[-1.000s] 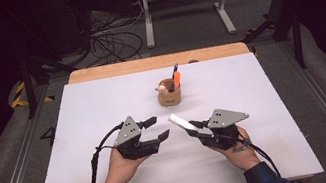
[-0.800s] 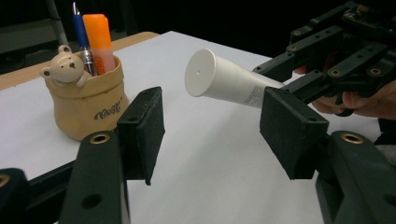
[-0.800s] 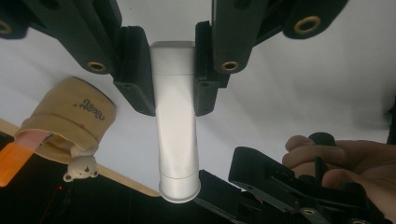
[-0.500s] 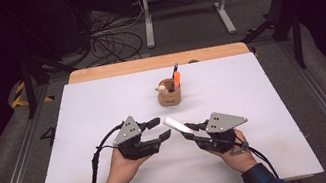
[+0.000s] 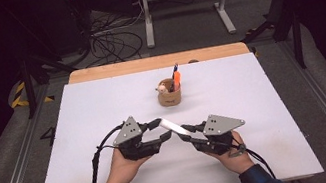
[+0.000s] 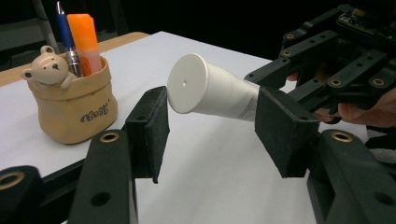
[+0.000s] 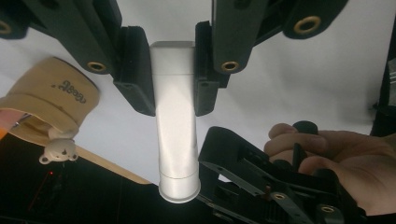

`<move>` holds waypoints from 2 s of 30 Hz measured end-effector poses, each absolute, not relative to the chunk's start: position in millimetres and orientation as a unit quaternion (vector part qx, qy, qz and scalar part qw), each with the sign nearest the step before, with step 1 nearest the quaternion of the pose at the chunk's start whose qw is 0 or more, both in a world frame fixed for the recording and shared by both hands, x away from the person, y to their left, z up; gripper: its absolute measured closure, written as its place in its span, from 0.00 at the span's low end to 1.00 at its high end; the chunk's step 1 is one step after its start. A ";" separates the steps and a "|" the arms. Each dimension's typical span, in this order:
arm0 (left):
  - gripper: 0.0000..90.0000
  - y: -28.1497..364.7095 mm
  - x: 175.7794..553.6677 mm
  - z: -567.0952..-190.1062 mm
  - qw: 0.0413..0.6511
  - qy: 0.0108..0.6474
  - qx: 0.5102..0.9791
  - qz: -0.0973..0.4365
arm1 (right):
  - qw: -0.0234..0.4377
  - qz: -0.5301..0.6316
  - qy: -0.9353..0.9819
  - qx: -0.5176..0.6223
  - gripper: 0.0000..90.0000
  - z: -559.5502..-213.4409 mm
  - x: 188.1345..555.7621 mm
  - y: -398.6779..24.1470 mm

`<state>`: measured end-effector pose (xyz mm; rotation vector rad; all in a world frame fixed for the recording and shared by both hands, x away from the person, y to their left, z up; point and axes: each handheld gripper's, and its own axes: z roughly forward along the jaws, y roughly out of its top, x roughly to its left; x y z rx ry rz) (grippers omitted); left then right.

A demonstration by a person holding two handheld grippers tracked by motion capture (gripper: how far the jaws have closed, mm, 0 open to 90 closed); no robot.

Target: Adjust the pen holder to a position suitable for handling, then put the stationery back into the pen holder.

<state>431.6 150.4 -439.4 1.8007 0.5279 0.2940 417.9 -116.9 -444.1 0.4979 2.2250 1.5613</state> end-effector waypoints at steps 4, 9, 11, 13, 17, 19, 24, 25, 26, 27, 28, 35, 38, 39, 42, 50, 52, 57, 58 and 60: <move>0.53 151.6 432.5 -438.4 0.590 0.229 0.765 0.120 | 0.190 0.556 0.791 0.172 0.80 -444.9 416.8 -115.4; 0.53 152.5 432.5 -438.2 0.590 0.232 0.764 0.115 | 0.196 0.556 0.789 0.172 0.80 -445.4 414.9 -114.2; 0.51 152.9 433.5 -438.5 0.586 0.233 0.767 0.115 | 0.198 0.559 0.786 0.173 0.80 -445.6 414.3 -114.0; 0.50 153.0 435.0 -439.3 0.586 0.236 0.767 0.108 | 0.200 0.562 0.783 0.176 0.80 -445.4 413.6 -114.6; 0.53 150.6 434.9 -438.6 0.593 0.233 0.764 0.100 | 0.200 0.562 0.783 0.177 0.80 -445.6 413.0 -116.3; 0.53 149.4 434.4 -438.0 0.594 0.235 0.763 0.099 | 0.202 0.561 0.784 0.175 0.80 -446.0 413.1 -116.2; 0.54 148.6 434.0 -436.9 0.597 0.239 0.760 0.099 | 0.207 0.560 0.782 0.176 0.80 -446.1 412.5 -116.2; 0.54 148.2 433.6 -436.6 0.597 0.240 0.759 0.101 | 0.209 0.559 0.783 0.175 0.80 -446.1 412.5 -116.1; 0.54 147.9 433.1 -436.4 0.596 0.240 0.759 0.102 | 0.209 0.559 0.783 0.175 0.80 -446.0 412.5 -116.1; 0.54 147.6 432.9 -436.4 0.597 0.239 0.759 0.102 | 0.208 0.559 0.783 0.176 0.80 -445.9 412.6 -116.1; 0.54 147.5 432.6 -436.3 0.597 0.240 0.759 0.104 | 0.208 0.559 0.783 0.176 0.80 -445.9 412.7 -115.9; 0.54 146.8 431.2 -435.1 0.596 0.238 0.759 0.113 | 0.210 0.556 0.784 0.177 0.80 -446.0 412.3 -114.9; 0.54 145.9 430.8 -434.7 0.596 0.236 0.758 0.118 | 0.212 0.555 0.784 0.177 0.80 -446.0 412.3 -114.9; 0.54 145.6 430.5 -434.5 0.596 0.237 0.758 0.119 | 0.213 0.554 0.785 0.177 0.80 -446.2 412.2 -114.6; 0.54 145.5 429.7 -433.7 0.598 0.237 0.757 0.119 | 0.213 0.554 0.785 0.178 0.80 -447.0 412.2 -113.9; 0.56 143.3 428.3 -432.3 0.601 0.238 0.752 0.126 | 0.219 0.547 0.787 0.185 0.80 -448.9 411.2 -110.2; 0.56 142.4 429.0 -432.9 0.600 0.239 0.752 0.129 | 0.219 0.543 0.789 0.188 0.80 -450.8 412.0 -108.8; 0.60 140.7 428.8 -433.0 0.605 0.244 0.747 0.132 | 0.222 0.538 0.788 0.199 0.80 -454.8 412.4 -104.2; 0.60 140.6 428.8 -432.9 0.605 0.242 0.747 0.135 | 0.221 0.538 0.788 0.201 0.80 -455.1 412.3 -103.6; 0.61 139.7 428.4 -432.6 0.606 0.241 0.745 0.139 | 0.222 0.537 0.789 0.203 0.80 -455.6 412.3 -102.9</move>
